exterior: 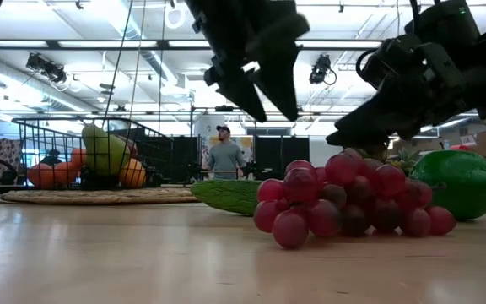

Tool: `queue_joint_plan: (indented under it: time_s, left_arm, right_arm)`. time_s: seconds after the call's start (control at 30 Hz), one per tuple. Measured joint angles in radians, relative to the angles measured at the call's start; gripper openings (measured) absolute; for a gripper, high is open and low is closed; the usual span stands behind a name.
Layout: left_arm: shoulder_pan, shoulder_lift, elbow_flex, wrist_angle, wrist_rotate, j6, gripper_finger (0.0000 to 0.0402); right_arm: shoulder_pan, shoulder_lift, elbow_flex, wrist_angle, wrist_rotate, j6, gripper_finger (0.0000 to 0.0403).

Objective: Build produce basket
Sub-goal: Put the green cucumber into the wire basket

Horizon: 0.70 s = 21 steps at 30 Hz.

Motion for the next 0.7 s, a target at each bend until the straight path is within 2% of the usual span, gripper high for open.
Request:
queue_joint_plan:
  time_s: [0.13,0.2,0.23,0.4,0.53,0.7]
  left_arm:
    - [-0.029,-0.011,-0.001,0.017,0.016,0.028,0.0357]
    - [-0.036,-0.026,-0.042,0.101,0.018,0.035,0.0356]
    - [-0.036,-0.038,-0.086,0.168,0.026,0.044,0.0357]
    - [-0.009,-0.130,-0.375,0.674,0.203,0.055,0.0356]
    - [0.041,-0.258,-0.610,0.873,0.210,0.044,0.0356]
    - [0.121,-0.450,-0.922,1.287,0.291,0.120,0.0356]
  right_arm:
    - [0.029,0.000,0.000,-0.045,0.014,0.008,0.0196]
    - [0.043,0.000,0.000,-0.045,0.027,0.007,0.0196]
    - [0.048,0.000,0.000,-0.044,0.030,0.007,0.0196]
    - [0.054,0.000,0.000,-0.047,0.048,0.007,0.0196]
    - [0.054,0.000,0.000,-0.041,0.052,0.003,0.0196]
    - [0.046,0.000,0.003,0.021,0.054,-0.011,0.0196]
